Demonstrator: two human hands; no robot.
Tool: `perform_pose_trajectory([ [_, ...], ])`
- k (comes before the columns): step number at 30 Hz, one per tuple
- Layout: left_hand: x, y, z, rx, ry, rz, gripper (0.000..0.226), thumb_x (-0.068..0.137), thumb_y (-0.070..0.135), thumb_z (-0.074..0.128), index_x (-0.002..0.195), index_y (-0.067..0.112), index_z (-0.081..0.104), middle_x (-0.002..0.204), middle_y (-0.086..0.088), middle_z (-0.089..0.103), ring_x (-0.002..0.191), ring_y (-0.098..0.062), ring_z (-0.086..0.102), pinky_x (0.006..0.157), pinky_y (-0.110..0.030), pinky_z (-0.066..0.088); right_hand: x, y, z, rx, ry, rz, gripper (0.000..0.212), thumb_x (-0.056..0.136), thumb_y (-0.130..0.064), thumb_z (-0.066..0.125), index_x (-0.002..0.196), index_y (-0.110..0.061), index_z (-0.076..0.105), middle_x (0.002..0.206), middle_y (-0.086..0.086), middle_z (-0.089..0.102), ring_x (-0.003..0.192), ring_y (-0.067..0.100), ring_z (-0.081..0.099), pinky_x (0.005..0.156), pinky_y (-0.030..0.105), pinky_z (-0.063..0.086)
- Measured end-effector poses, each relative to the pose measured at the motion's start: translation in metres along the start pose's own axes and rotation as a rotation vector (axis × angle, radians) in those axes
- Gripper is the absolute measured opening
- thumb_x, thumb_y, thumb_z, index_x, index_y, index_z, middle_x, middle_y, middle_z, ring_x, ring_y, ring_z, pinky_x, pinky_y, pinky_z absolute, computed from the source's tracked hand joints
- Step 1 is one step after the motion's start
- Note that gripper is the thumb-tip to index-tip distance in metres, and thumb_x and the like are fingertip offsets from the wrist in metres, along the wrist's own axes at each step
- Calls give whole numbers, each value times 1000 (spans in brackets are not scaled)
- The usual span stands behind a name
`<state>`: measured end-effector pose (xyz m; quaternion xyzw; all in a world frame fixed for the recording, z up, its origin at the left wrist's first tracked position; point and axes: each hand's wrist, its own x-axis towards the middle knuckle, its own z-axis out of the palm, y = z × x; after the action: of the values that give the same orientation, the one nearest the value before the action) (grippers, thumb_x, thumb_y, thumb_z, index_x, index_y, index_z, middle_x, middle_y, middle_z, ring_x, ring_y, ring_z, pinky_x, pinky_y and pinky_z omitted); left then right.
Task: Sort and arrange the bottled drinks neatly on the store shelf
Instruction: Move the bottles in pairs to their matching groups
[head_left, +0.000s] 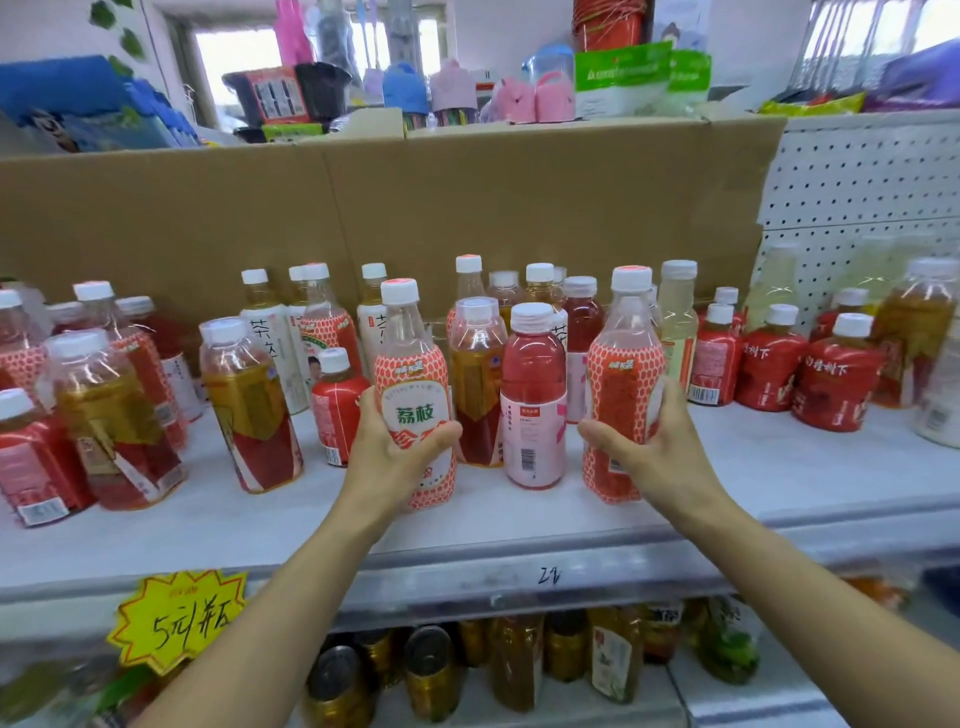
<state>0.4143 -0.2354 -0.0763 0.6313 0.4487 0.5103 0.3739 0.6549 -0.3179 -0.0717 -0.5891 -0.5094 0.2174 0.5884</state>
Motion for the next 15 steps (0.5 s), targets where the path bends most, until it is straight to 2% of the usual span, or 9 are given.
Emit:
perform_pose_trajectory([
  [3, -10, 9, 4, -44, 26, 37, 69, 77, 31, 82, 132, 26, 41, 112, 7, 63, 102, -7, 62, 81, -31, 52, -3, -3, 0, 9, 22, -15, 83, 73, -40, 82, 140, -32, 33, 128, -8, 57, 118, 12, 57, 100, 48, 50],
  [6, -26, 24, 7, -110, 58, 67, 68, 76, 34, 81, 131, 28, 42, 112, 5, 63, 101, -10, 64, 73, -22, 52, -9, -10, -4, 12, 64, -51, 79, 74, -41, 80, 139, -28, 37, 126, -7, 58, 115, 10, 58, 99, 39, 50],
  [9, -49, 46, 14, -124, 66, 114, 67, 74, 39, 80, 130, 33, 43, 107, 10, 65, 95, -7, 66, 66, -16, 52, -19, -19, -12, 8, 94, -94, 74, 75, -43, 79, 136, -28, 39, 122, -6, 58, 110, 9, 58, 90, 30, 48],
  [12, -73, 62, 31, -138, 39, 116, 73, 65, 48, 79, 129, 34, 46, 107, 12, 66, 95, -7, 67, 71, -22, 55, -34, -26, -24, 28, 86, -117, 70, 75, -42, 78, 133, -27, 42, 116, -9, 59, 102, 0, 58, 77, 16, 42],
  [15, -96, 65, 57, -143, 6, 88, 68, 62, 51, 79, 121, 37, 49, 106, 12, 68, 94, -6, 68, 76, -27, 58, -53, -26, -44, 34, 66, -125, 68, 76, -41, 79, 133, -26, 43, 116, -10, 60, 104, 0, 59, 80, 17, 45],
])
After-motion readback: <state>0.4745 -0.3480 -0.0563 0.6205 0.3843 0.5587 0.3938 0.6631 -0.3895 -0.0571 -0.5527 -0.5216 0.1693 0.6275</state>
